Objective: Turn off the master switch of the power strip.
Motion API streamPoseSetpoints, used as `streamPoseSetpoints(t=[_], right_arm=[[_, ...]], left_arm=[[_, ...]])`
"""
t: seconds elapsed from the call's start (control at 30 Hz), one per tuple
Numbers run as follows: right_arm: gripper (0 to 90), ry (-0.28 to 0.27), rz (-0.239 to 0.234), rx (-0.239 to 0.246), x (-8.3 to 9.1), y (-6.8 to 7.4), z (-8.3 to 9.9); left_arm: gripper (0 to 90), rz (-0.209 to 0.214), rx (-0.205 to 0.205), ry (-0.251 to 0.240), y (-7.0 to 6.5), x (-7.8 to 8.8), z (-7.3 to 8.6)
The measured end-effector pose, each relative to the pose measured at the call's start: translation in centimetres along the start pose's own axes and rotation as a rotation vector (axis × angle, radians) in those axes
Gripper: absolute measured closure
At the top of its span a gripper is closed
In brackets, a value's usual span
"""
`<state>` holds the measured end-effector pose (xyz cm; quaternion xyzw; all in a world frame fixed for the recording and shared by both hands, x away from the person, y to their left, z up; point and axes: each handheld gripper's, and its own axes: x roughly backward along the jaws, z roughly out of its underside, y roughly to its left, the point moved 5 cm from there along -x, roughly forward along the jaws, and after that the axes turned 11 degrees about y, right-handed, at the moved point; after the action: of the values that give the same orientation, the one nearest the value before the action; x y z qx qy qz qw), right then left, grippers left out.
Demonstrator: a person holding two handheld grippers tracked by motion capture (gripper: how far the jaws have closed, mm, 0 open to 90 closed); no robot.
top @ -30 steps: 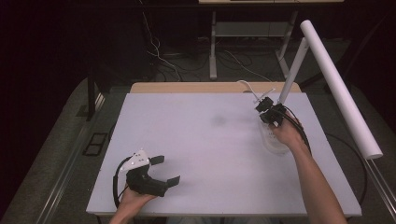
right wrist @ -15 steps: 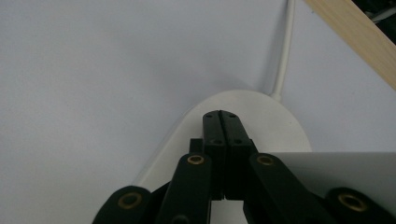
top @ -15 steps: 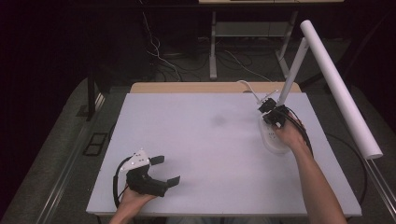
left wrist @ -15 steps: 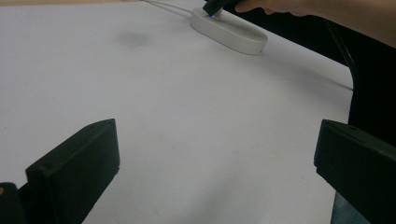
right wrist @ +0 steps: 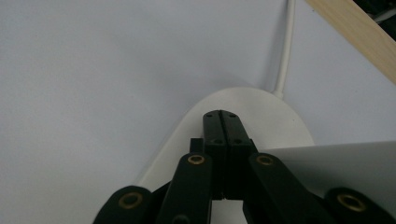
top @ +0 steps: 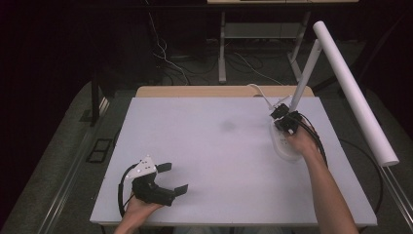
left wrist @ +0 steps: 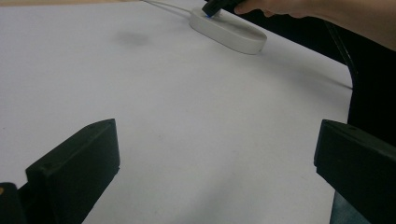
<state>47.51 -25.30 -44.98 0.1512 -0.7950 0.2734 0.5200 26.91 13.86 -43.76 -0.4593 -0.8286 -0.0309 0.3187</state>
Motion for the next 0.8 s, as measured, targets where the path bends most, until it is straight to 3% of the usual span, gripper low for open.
streamPoseSetpoints(t=[0.8], right_arm=[[90.0,-0.021,0.011,-0.022,-0.10,0.13,0.16]], left_arm=[[0.0,0.001,-0.004,0.007,-0.38,-0.13,0.16]])
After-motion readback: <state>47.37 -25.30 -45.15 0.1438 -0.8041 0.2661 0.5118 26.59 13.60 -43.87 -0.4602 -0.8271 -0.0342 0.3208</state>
